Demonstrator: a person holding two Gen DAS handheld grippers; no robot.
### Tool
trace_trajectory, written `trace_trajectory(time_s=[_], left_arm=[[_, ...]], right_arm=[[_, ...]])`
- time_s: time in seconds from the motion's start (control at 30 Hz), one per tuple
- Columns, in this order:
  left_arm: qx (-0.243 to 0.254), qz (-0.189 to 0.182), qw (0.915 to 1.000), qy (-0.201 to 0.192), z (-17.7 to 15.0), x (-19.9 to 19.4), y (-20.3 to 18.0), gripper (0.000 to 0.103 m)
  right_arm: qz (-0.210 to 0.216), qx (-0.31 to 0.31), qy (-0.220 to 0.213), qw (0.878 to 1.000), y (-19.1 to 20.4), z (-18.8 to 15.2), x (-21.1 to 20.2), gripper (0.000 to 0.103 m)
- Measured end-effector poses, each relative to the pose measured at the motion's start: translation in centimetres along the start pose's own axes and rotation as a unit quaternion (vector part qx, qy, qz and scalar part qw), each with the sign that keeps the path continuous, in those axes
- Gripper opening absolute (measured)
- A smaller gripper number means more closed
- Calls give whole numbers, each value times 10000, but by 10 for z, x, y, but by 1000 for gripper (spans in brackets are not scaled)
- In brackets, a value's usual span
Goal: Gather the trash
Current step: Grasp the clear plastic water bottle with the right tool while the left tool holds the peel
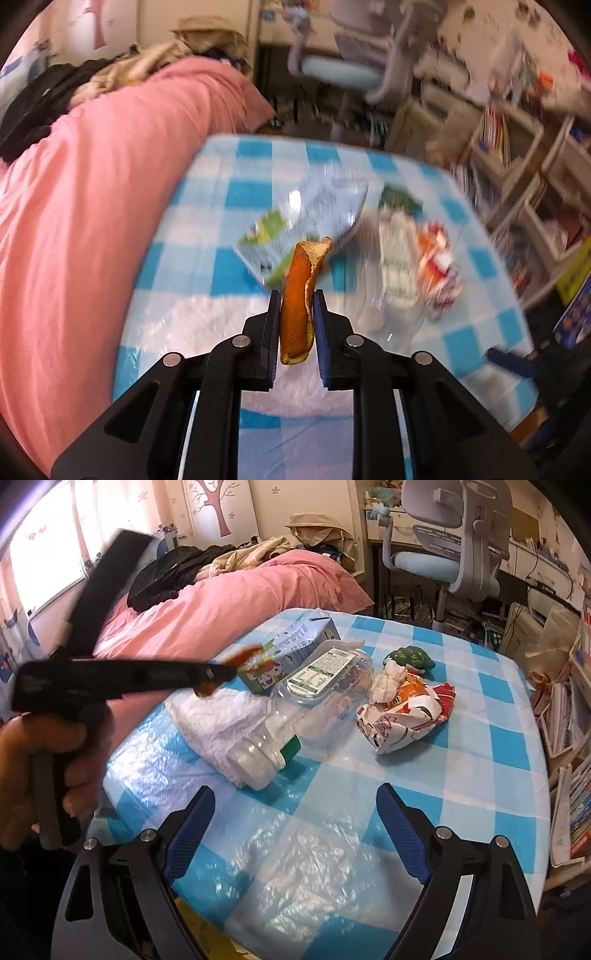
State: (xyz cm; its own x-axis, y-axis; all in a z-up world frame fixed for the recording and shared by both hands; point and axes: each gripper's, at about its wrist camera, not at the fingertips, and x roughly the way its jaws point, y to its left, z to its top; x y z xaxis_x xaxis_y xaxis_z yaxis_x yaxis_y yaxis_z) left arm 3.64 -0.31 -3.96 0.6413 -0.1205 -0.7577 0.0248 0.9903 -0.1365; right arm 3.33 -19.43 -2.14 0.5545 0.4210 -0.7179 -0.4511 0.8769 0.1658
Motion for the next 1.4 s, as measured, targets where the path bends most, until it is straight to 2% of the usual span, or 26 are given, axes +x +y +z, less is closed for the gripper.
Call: trace_trajectory(time_s=[0.13,0.47,0.9,1.2,1.23,1.27,1.4], left_arm=[[-74,-59,9998,-189,9,-9,-5,17],[258,100,9990,-337,19,-12,-14,17],[269,172,9990,-311,26,-7,-9,17],[326,208,9988,-289,28,-5,-10,17],[324,209,9988,-286,28,-5,-10,17],[316,204,9989,-287,29,-6,-10,17],[221,148,9992,-303,30,-10,-4,17]], right_arm=[[95,189,0,9998,3,11,15,85],[45,494,100,9987,4,26,47,85],[-31,774,136,9969,-3,43,75,86],[-260,766,103,9967,-7,52,90,87],[-268,761,104,9967,-8,52,90,86],[-279,766,115,9966,-9,53,90,78],[-111,685,148,9975,-10,52,83,67]])
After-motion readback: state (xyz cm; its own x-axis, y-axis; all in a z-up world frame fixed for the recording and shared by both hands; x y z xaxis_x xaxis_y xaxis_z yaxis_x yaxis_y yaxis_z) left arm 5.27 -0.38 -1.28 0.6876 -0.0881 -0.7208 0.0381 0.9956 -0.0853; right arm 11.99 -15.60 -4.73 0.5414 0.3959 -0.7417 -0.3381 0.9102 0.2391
